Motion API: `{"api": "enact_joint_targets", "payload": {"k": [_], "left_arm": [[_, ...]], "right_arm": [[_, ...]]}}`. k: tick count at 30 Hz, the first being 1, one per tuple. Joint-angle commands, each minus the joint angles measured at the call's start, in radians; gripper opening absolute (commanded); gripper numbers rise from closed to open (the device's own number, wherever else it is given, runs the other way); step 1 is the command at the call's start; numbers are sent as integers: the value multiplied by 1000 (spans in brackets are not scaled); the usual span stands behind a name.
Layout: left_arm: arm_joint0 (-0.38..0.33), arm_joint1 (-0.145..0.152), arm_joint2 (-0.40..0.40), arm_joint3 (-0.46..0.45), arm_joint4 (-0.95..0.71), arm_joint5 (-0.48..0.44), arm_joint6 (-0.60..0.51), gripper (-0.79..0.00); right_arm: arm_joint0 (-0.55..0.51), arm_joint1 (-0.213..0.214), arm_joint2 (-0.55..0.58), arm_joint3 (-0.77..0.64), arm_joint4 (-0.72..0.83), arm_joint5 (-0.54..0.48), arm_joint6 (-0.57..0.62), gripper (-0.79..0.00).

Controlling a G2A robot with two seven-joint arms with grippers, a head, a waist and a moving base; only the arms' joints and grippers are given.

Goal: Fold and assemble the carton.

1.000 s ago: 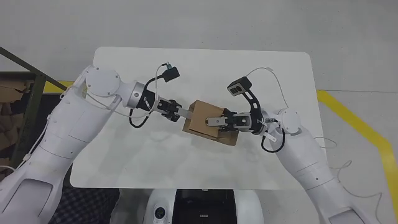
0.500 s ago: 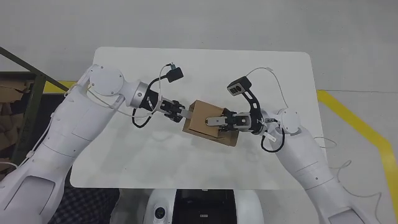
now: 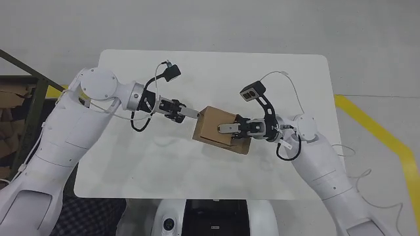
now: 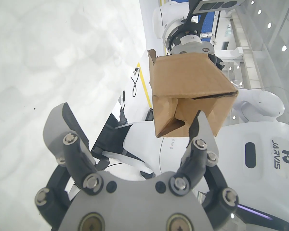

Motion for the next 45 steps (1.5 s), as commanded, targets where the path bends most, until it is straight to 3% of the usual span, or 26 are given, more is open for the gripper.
{"api": "enact_joint_targets", "payload": {"k": [1, 18, 26, 45], "left_arm": [[8, 3, -6, -14, 4, 2, 1, 0], [75, 26, -76, -96, 1, -47, -32, 0], [92, 32, -85, -129, 1, -66, -39, 0], [34, 16, 5, -124, 36, -18, -13, 0]], "right_arm": [[2, 0, -2, -1, 2, 4, 10, -785], [62, 4, -12, 2, 15, 131, 141, -785], [116, 0, -25, 51, -6, 141, 151, -785], [142, -5, -60, 39, -21, 122, 133, -785]]}}
